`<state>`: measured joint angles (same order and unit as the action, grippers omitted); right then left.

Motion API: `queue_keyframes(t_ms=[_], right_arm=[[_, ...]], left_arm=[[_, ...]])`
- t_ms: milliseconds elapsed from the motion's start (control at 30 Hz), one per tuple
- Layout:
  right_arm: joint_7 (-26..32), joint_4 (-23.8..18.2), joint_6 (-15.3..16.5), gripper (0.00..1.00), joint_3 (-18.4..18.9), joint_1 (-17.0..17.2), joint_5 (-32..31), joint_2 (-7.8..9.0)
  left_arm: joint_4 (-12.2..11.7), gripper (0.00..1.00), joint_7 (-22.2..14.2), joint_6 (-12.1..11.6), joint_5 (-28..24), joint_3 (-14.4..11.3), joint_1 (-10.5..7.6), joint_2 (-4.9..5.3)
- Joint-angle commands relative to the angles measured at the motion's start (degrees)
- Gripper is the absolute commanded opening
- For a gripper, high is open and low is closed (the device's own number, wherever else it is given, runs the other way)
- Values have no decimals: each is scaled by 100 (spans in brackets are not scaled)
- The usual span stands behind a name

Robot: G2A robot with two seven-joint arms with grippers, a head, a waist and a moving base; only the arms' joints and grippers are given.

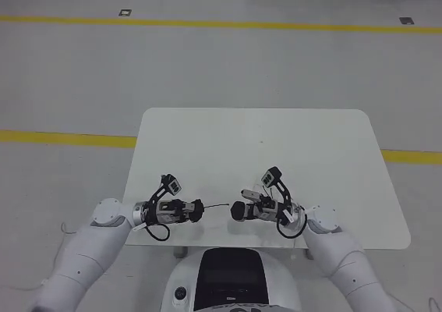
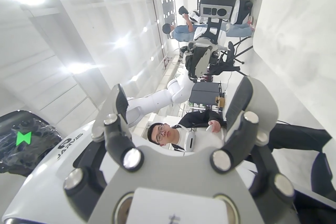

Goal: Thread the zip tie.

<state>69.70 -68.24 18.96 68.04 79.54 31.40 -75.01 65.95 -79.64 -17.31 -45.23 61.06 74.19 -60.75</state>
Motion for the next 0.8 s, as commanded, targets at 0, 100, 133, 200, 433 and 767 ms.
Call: queue_keyframes(t_ms=[0, 100, 133, 200, 433, 767], right_arm=[[-9, 12, 7, 67, -25, -3, 24, 5], [-95, 43, -14, 50, -59, -20, 28, 9], [-126, 49, -15, 48, -75, -28, 24, 11], [-150, 53, -11, 45, -94, -34, 34, 15], [-186, 75, 13, 38, -176, -48, 52, 32], [-189, 132, 52, 22, -276, -72, 110, 53]], left_arm=[[-2, 0, 0, 0, 2, 1, 0, 0], [-2, 0, 0, 0, 2, 1, 0, 0], [-2, 0, 0, 0, 2, 1, 0, 0], [-2, 0, 0, 0, 2, 1, 0, 0], [-2, 0, 0, 0, 2, 1, 0, 0], [-2, 0, 0, 0, 2, 1, 0, 0]])
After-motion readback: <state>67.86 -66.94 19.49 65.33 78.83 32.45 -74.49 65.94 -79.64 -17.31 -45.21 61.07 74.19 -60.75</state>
